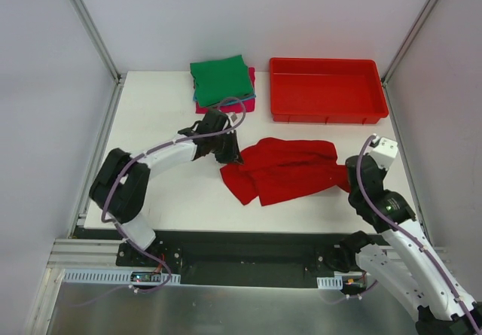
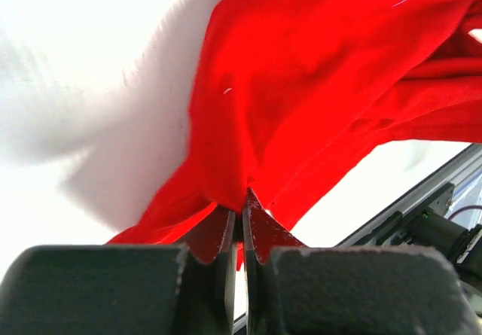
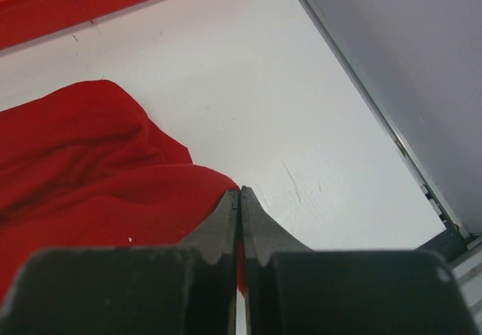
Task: Fold and stack the t-shirts
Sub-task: Flatten out the tshirt
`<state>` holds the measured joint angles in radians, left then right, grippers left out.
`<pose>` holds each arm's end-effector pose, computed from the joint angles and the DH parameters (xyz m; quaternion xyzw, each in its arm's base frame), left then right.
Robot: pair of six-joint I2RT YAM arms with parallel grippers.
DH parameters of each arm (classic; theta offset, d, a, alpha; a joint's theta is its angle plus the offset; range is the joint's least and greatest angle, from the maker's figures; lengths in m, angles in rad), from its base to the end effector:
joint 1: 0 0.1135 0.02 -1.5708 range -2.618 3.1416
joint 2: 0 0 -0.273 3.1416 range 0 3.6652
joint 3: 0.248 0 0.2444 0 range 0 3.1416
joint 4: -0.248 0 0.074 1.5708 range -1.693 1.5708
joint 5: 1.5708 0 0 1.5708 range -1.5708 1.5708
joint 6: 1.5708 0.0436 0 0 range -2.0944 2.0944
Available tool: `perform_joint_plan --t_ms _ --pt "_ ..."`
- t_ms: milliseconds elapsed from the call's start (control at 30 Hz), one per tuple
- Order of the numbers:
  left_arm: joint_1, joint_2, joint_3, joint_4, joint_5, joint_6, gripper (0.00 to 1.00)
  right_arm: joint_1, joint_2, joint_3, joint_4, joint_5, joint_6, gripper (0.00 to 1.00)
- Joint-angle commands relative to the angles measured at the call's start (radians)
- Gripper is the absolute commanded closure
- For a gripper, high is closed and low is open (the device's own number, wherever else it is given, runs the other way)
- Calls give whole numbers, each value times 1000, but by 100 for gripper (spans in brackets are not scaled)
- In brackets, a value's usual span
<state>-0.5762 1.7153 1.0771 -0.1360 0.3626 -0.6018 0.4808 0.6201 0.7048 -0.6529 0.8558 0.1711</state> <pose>0.2996 -0.2131 0.2105 0.0583 0.9074 -0.3501 0.2249 0.1174 0.0241 0.2968 0.0740 0.8191 -0.2047 0.5307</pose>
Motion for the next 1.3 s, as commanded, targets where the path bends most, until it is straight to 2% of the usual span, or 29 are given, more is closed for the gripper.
perform_joint_plan --t_ms 0,133,300,567,667,867,1000,1100,1267 --pt "-2 -222 -5 -71 -169 25 100 -11 -5 88 -4 22 -47 99" --pt "-1 -432 12 -155 -356 49 100 -10 -11 218 -1 -3 -88 99" --pt "-1 -710 61 -227 -568 82 100 -11 -19 378 33 -136 -151 99" --pt "-1 -1012 162 -264 -678 154 100 -11 -19 611 98 -556 -186 99" --pt "-1 -1074 185 -263 -692 169 100 -11 -16 645 99 -652 -180 99" --pt "-1 -1031 256 -263 -738 230 100 -11 67 696 111 -610 -208 99" --pt "-1 -880 326 -261 -899 298 100 -11 203 749 148 -569 -248 100" --pt "7 -711 463 -258 -996 396 100 -11 331 843 179 -566 -309 99" --pt "61 -540 737 -258 -959 536 100 -16 529 1091 210 -543 -392 99"
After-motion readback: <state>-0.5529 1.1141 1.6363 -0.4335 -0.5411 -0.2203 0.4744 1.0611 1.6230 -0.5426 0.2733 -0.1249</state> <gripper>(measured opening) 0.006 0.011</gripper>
